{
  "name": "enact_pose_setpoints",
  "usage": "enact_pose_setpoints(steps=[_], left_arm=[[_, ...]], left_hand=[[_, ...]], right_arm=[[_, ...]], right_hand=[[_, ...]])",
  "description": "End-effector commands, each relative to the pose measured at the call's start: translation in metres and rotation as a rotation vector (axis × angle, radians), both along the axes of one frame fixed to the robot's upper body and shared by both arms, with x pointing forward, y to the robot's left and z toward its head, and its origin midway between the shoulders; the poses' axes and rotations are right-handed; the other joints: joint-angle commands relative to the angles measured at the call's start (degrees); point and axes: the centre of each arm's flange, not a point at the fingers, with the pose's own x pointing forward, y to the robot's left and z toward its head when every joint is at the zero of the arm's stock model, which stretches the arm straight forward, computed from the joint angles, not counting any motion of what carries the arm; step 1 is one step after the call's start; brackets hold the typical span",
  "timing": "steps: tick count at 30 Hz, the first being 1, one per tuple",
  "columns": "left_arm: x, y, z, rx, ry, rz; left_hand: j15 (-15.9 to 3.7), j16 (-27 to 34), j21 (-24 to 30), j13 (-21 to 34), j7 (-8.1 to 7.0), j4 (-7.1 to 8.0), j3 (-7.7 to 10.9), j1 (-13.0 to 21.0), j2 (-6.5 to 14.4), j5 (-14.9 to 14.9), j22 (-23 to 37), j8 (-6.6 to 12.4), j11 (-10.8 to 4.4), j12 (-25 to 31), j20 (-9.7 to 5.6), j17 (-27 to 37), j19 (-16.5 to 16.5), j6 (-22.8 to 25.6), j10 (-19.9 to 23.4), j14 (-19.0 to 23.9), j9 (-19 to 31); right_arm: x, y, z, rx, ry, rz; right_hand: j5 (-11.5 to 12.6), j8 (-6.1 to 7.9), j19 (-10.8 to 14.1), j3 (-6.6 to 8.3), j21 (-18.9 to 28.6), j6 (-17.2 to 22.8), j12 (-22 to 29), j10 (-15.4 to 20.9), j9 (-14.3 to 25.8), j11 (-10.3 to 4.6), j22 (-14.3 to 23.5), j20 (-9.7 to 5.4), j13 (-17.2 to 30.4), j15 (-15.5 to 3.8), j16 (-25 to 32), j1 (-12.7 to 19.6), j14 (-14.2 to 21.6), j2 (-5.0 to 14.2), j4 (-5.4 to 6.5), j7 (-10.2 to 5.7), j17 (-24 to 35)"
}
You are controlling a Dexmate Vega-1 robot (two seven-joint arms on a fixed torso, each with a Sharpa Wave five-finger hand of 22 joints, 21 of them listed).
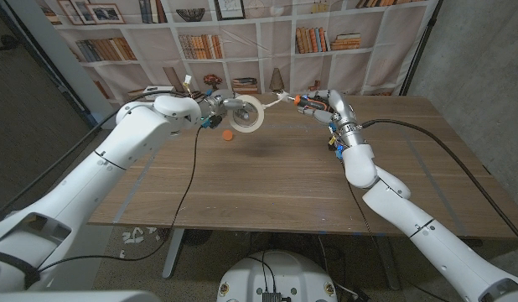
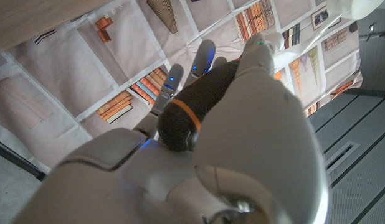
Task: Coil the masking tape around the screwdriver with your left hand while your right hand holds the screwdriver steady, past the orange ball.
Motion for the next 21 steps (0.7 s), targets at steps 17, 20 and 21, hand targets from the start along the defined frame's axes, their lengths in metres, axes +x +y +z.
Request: enact_pose_setpoints(steps=[17,20,21], left_arm=[[0.004,-0.027,0.018,0.489,0.100,0.184],[0.006,-0.031,0.017,0.535,0.097,0.204],[0.007,-0.032,0.016,0.551,0.100,0.211]], left_hand=[[-0.07,-0.4,0.6,-1.1,0.41,0.04,-0.29,1.2,0.3,-0.6,0.1,-0.85,-0.80,-1.6,0.23,0.5,0.6,-0.3,1.3,1.2,0.2],[-0.08,-0.8,0.5,-1.4,-0.13,0.10,-0.38,1.1,0.2,-0.7,0.1,-0.95,-0.87,-2.0,0.28,0.2,0.4,-0.1,1.2,0.9,0.1],[-0.08,-0.9,0.5,-1.4,-0.14,0.12,-0.40,1.1,0.2,-0.7,0.0,-0.97,-0.86,-2.1,0.25,0.2,0.4,0.0,1.1,0.8,0.1]], right_arm=[[0.012,0.020,-0.009,-0.249,0.171,-0.121],[0.014,0.023,-0.012,-0.269,0.182,-0.134],[0.014,0.024,-0.012,-0.283,0.189,-0.142]], right_hand=[[0.3,0.36,-0.4,-0.57,0.8,3.9,-0.6,0.8,0.2,0.32,0.1,-8.96,-0.2,-5.21,-0.5,11.3,5.2,10.70,0.38,-2.99,0.2],[0.3,0.35,-0.4,-0.60,0.9,3.9,-0.8,0.9,0.1,0.29,0.1,-8.96,-0.3,-5.23,-0.6,11.4,5.2,10.66,0.36,-2.87,0.2],[0.3,0.35,-0.4,-0.61,0.9,3.9,-0.8,0.9,0.1,0.32,0.1,-8.96,-0.3,-5.23,-0.7,11.4,5.2,10.66,0.37,-2.88,0.1]])
